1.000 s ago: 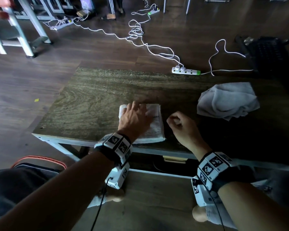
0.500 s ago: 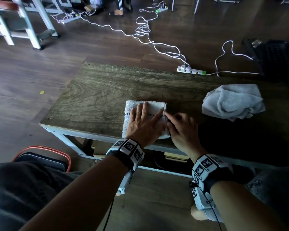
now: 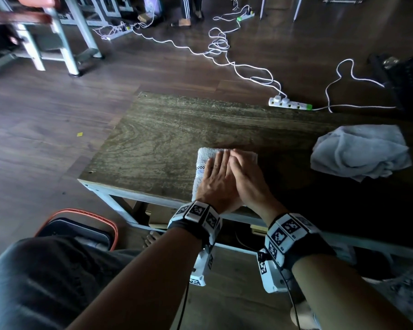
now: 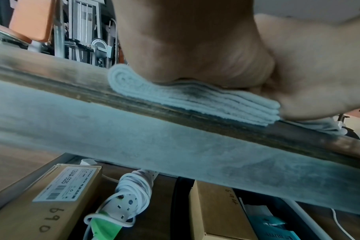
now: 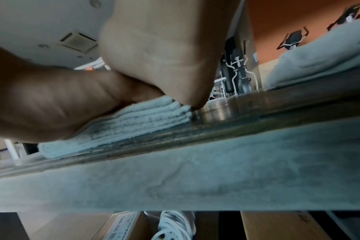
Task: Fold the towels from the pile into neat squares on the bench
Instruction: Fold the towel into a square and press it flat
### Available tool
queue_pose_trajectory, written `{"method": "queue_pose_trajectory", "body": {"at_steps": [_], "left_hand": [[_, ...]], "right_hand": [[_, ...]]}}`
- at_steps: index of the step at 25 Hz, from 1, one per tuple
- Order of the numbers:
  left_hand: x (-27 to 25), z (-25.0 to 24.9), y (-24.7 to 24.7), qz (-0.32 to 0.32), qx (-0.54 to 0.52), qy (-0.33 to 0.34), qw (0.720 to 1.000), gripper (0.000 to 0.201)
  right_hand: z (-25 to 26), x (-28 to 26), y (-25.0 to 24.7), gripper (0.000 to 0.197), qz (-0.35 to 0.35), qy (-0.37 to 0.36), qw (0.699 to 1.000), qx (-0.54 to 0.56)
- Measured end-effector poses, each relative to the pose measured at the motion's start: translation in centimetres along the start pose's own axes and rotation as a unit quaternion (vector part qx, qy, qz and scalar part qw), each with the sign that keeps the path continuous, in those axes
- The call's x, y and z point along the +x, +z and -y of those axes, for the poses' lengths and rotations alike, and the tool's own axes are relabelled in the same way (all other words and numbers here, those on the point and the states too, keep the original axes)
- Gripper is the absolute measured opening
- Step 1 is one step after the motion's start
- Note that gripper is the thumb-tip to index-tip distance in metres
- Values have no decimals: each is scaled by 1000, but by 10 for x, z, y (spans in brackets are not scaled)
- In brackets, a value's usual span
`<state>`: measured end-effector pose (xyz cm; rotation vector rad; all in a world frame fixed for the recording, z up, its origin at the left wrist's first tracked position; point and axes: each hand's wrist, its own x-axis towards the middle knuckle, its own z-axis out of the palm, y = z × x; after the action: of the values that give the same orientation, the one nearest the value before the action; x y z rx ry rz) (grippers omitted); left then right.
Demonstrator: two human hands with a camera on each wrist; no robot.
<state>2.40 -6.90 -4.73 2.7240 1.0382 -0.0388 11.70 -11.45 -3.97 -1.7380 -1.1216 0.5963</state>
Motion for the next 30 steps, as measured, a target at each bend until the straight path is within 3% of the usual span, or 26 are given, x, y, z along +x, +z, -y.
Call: {"method": "queue_pose_trajectory", "body": {"at_steps": [3,5,6,7,9,12,14,17,25,30], "left_hand": [[2,9,-6,-22,-184,30,982,83],[1,20,-12,-99,-400,38,910,61],[-1,24,-13,-145,-462,30,874,50],[-4,26,-13,-186,-473,22,861,43],[-3,25,-9,-234,-395,24,888,37],[3,23,1,-161,-283,-5,945,55],[3,27,3,-124,-259,-5,958,60],[-11,37,2,-117,-182,35,976,61],[-21,47,0,-68,-158,-4,985,49],[-23,46,-2,-56,-169,-42,983,46]], "right_hand": [[-10,4,-7,56,51,20,998,-26],[-17,0,-8,64,68,-15,991,-115],[-20,-2,-6,66,62,-37,982,-175],[-22,-4,-3,66,57,-60,969,-232],[-23,-8,-1,61,64,-70,944,-315],[-19,-11,-2,63,88,-37,925,-367],[-19,-12,0,64,74,-31,920,-384],[-21,-12,3,65,65,-21,916,-396],[-19,-18,0,66,48,18,912,-408],[-26,-24,-6,68,43,64,927,-368]]}}
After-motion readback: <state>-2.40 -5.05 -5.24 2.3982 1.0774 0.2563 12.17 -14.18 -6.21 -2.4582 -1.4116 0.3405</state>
